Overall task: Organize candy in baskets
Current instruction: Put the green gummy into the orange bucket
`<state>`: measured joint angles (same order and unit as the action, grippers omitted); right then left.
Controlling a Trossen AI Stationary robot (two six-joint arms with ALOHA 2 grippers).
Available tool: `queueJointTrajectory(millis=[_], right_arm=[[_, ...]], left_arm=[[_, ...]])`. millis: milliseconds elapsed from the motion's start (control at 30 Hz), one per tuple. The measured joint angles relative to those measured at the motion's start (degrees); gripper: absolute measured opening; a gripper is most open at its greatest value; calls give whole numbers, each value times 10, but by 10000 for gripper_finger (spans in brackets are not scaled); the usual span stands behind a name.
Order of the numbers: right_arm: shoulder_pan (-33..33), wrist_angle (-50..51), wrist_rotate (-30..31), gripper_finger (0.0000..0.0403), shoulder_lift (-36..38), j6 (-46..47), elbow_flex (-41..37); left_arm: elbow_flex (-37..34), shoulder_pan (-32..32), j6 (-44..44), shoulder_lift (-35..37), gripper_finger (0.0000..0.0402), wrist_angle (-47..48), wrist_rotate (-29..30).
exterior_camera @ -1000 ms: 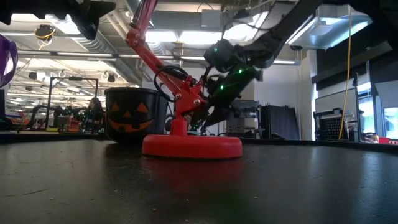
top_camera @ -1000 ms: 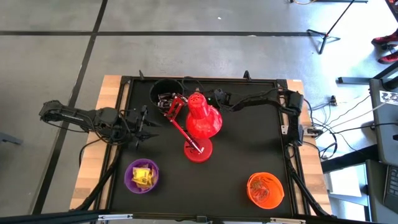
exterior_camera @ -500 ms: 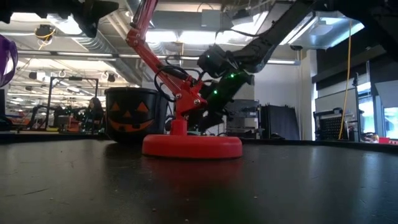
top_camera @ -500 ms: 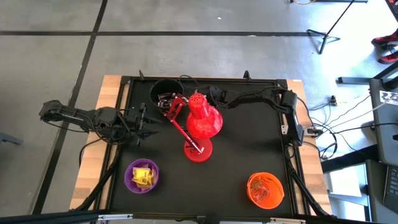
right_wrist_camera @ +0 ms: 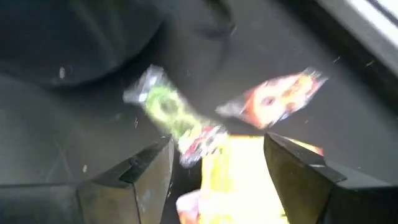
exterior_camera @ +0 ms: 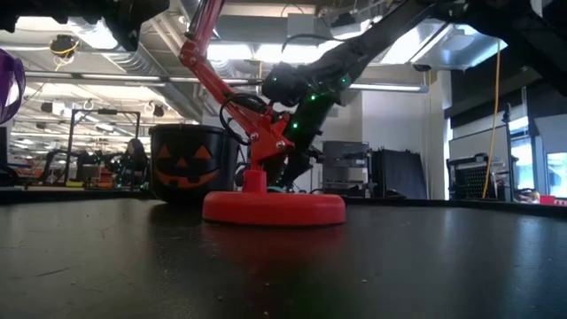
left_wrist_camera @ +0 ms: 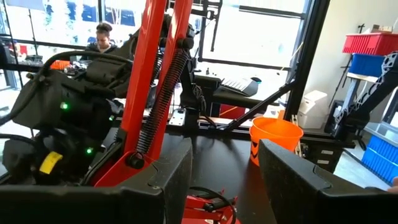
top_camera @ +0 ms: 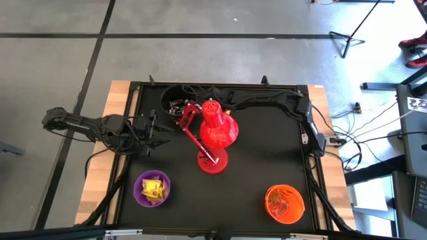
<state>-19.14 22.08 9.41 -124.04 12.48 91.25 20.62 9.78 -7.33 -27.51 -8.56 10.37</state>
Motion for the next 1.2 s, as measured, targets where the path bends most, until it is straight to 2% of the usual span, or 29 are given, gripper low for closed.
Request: queueJointTrajectory(millis=[233, 500, 1000, 1200], right_arm=[[1, 4, -65, 248, -1, 7, 15], [0, -11, -60, 248, -8, 20, 24], [8, 106, -65, 248, -84, 19, 159], [15, 155, -44, 248, -107, 20, 200]], left_arm=[[0, 0, -11, 0, 174, 0, -5], [0, 0, -12, 0, 174, 1, -10], [0, 0, -12, 0, 174, 2, -27], [0, 0, -12, 0, 174, 3, -41]])
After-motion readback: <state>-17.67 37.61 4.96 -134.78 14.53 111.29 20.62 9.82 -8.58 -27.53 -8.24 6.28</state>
